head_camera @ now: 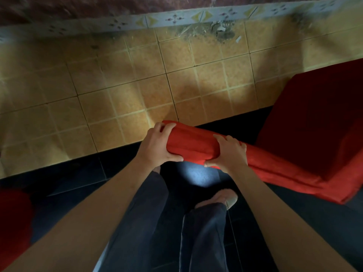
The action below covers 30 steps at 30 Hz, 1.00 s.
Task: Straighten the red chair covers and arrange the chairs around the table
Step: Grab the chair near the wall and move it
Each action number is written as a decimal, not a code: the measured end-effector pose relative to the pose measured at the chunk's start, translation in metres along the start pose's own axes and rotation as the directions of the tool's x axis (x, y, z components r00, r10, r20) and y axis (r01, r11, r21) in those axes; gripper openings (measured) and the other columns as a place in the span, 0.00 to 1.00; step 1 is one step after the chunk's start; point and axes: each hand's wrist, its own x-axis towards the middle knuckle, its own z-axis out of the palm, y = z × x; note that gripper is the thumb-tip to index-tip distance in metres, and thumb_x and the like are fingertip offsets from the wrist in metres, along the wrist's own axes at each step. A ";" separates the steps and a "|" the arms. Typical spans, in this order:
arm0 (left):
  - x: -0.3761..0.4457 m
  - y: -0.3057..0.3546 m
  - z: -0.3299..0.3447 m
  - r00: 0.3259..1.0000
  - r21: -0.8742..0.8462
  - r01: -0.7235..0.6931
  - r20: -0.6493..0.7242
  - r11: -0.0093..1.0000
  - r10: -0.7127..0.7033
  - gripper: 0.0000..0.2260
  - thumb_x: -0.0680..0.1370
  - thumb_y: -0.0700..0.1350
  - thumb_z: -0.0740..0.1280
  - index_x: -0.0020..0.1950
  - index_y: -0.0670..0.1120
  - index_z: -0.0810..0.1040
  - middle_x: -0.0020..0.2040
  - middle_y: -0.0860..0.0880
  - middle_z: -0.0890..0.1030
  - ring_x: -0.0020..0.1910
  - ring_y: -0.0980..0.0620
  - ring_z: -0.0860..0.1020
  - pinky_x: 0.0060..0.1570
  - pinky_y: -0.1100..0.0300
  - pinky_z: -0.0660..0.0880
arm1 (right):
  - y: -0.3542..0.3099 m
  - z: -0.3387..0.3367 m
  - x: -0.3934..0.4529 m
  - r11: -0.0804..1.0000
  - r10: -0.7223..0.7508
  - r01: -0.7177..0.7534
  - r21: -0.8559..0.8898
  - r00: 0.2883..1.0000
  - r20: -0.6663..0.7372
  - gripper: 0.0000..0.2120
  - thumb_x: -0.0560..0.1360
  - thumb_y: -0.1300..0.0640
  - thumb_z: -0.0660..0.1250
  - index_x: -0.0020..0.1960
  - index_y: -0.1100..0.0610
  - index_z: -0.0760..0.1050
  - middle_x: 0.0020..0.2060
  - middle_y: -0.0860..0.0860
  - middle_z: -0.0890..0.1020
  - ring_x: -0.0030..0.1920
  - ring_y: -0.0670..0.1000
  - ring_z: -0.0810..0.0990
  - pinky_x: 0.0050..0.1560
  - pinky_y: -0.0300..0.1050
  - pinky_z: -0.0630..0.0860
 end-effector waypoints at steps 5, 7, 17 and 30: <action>0.002 0.002 -0.005 1.000 0.123 -0.014 0.012 0.992 0.013 0.44 0.58 0.62 0.79 0.68 0.45 0.69 0.59 0.42 0.73 0.56 0.43 0.74 0.52 0.49 0.76 | 0.000 0.000 0.000 0.998 0.004 -0.006 -0.068 1.000 -0.031 0.45 0.55 0.33 0.76 0.66 0.51 0.69 0.58 0.53 0.74 0.60 0.56 0.73 0.62 0.53 0.66; 0.003 0.004 -0.007 1.000 0.124 -0.011 0.002 0.992 0.011 0.42 0.58 0.62 0.79 0.65 0.43 0.71 0.56 0.42 0.74 0.53 0.43 0.75 0.50 0.49 0.76 | -0.001 -0.005 0.003 0.999 0.016 -0.018 -0.046 0.999 -0.033 0.40 0.54 0.35 0.78 0.59 0.54 0.72 0.55 0.53 0.75 0.57 0.57 0.74 0.57 0.50 0.70; -0.004 0.021 -0.010 0.996 0.104 -0.044 -0.070 0.994 0.052 0.39 0.56 0.62 0.79 0.58 0.40 0.74 0.51 0.44 0.77 0.48 0.45 0.76 0.46 0.52 0.76 | 0.010 -0.019 -0.012 0.994 0.082 -0.072 0.087 0.990 -0.113 0.34 0.53 0.37 0.80 0.49 0.57 0.74 0.48 0.53 0.78 0.51 0.56 0.78 0.51 0.48 0.73; -0.005 0.018 -0.009 0.993 0.120 -0.066 -0.085 0.990 0.077 0.39 0.57 0.61 0.79 0.58 0.40 0.74 0.50 0.44 0.77 0.47 0.45 0.76 0.45 0.54 0.75 | 0.014 -0.006 -0.016 1.000 0.024 -0.021 0.021 0.987 -0.159 0.38 0.54 0.32 0.76 0.55 0.54 0.72 0.52 0.52 0.77 0.54 0.56 0.76 0.57 0.51 0.69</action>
